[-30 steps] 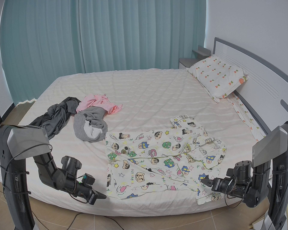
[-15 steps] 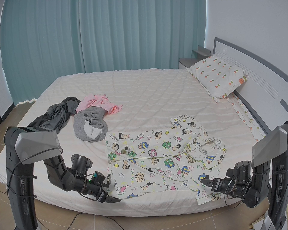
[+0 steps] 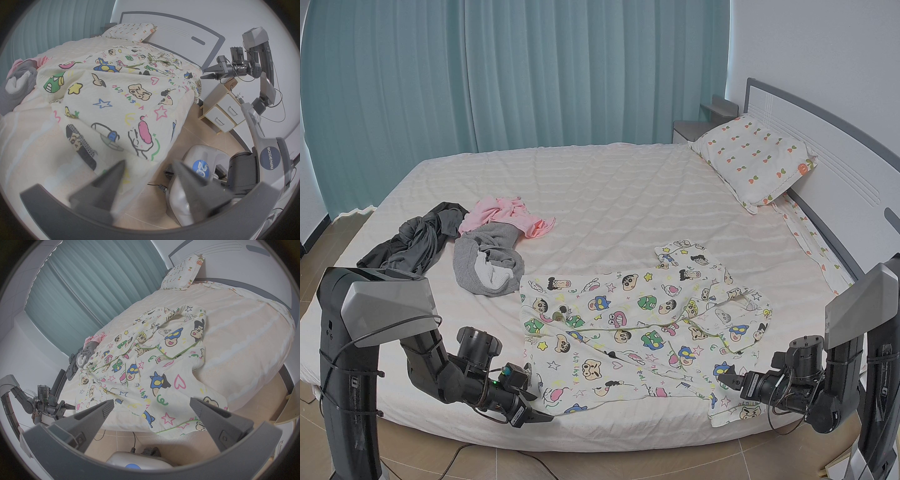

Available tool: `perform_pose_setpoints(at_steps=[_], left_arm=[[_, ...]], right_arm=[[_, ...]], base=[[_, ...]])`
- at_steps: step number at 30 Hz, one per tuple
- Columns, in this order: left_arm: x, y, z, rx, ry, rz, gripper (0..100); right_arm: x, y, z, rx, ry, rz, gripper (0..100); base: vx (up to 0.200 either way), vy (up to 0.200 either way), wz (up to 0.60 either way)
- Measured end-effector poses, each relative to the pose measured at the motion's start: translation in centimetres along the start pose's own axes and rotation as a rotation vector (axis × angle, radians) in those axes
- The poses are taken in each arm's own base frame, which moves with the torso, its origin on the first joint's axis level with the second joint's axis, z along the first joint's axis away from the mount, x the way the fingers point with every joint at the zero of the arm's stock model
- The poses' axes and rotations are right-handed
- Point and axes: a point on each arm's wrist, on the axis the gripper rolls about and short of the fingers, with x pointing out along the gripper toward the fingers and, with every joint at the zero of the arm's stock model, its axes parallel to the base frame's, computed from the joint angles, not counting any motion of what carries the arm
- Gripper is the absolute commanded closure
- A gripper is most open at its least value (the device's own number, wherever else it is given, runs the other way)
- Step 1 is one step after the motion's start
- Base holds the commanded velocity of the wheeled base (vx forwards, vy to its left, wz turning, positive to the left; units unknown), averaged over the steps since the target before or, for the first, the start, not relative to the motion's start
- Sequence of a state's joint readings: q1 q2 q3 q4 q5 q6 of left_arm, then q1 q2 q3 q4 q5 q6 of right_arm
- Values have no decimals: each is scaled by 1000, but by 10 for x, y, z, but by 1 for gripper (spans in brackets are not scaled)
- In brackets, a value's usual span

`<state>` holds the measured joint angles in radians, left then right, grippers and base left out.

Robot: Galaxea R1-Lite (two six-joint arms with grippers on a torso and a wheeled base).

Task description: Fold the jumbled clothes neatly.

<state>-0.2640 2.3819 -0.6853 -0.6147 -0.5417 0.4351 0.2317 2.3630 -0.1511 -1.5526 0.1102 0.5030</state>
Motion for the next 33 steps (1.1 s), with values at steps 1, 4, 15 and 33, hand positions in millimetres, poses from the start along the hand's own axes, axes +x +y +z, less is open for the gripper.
perform_pose_setpoints(at_steps=[1,4,15,33], left_arm=[[0,0,-1,0,2,-1,100],[-1,-1,-3,-5,9,-3,100],[-12,-4,-21,-18,-26,26,100],[-41,-10,-64,-86,-102,70,100]], right_arm=[[0,0,0,0,-1,0,0],[0,0,0,1,-1,-1,0],[0,-1,1,2,-2,-2,0],[1,-3,0,6,1,-9,0]], base=[[0,0,0],[0,0,0],[0,0,0],[0,0,0]])
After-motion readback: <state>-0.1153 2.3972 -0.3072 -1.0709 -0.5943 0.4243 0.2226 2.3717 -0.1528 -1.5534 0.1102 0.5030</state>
